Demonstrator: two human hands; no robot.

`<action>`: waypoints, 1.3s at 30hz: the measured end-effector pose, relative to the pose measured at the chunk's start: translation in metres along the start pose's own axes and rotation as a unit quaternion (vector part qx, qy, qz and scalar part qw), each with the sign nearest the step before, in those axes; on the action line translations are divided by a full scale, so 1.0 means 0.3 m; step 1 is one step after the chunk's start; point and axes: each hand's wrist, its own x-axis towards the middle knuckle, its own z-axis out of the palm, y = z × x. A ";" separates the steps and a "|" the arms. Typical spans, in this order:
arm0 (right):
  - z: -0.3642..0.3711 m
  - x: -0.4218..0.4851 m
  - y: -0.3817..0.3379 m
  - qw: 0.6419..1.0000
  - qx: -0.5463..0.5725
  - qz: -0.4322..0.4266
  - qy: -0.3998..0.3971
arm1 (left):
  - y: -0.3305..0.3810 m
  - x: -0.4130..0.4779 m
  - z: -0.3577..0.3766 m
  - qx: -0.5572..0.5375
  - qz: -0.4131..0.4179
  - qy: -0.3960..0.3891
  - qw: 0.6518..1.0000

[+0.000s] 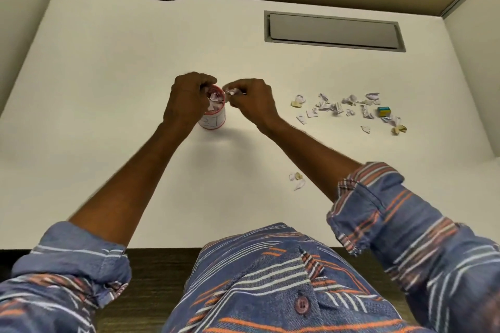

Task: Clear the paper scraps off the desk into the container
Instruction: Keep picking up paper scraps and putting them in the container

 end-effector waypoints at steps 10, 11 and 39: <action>0.072 0.049 -0.053 0.994 -0.085 -0.048 -0.043 | 0.011 -0.019 -0.033 0.000 -0.002 0.016 1.000; 0.073 0.051 -0.047 0.994 -0.092 -0.051 -0.036 | 0.012 -0.021 -0.031 -0.001 -0.004 0.014 1.000; -0.469 -0.622 0.684 0.854 -0.425 -0.257 -0.158 | 0.046 0.029 -0.005 0.185 0.041 -0.144 0.971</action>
